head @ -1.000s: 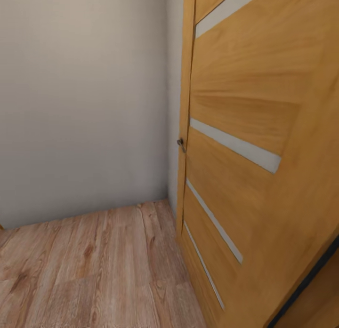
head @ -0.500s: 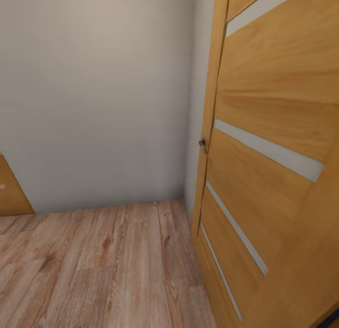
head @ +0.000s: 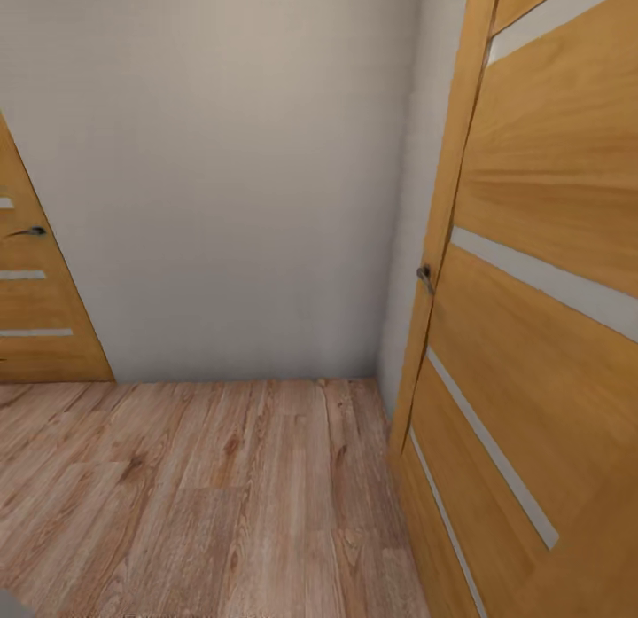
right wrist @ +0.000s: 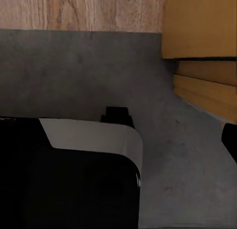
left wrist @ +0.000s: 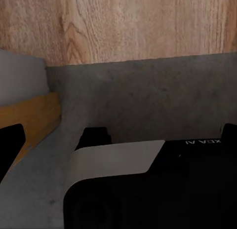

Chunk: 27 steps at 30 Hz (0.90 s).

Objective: Move the two storage containers from the living room to the garage. In the garage, place one container on the floor and stack the other container on top of it (either order is fine).

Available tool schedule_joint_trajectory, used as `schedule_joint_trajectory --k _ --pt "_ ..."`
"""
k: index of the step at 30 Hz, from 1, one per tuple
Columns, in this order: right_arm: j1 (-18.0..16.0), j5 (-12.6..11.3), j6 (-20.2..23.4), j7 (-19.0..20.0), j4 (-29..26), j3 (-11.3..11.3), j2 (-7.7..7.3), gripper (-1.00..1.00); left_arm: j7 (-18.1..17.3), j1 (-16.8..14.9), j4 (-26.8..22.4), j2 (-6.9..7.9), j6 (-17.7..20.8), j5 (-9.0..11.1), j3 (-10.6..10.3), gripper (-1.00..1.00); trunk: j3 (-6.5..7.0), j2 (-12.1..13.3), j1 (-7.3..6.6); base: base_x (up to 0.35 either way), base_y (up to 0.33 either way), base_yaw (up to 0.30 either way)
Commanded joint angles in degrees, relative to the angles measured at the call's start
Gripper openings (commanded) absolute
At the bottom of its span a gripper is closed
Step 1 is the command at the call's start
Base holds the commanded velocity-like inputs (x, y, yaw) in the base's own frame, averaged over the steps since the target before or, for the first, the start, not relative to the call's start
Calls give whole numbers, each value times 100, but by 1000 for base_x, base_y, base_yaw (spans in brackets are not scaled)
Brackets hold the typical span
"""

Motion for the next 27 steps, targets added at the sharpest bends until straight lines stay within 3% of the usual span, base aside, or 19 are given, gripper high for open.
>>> schedule_joint_trajectory --k 1,10,16,27 --pt "10 -44 9 -7 14 49 30 100 23 -4 8 -1 -62 -18 -5 100 -6 -3 0 0 0 269" --pt "123 -43 38 -10 14 49 85 100 23 -4 12 2 -145 -19 -5 100 -6 -3 0 0 0 257" --pt "124 -49 45 -15 14 49 78 100 23 -4 11 -6 -139 -20 -5 100 -6 -3 0 10 0 54" --pt "126 -50 45 -16 14 49 79 100 15 -4 13 -7 -138 -34 -5 100 -6 -3 0 267 0 3"
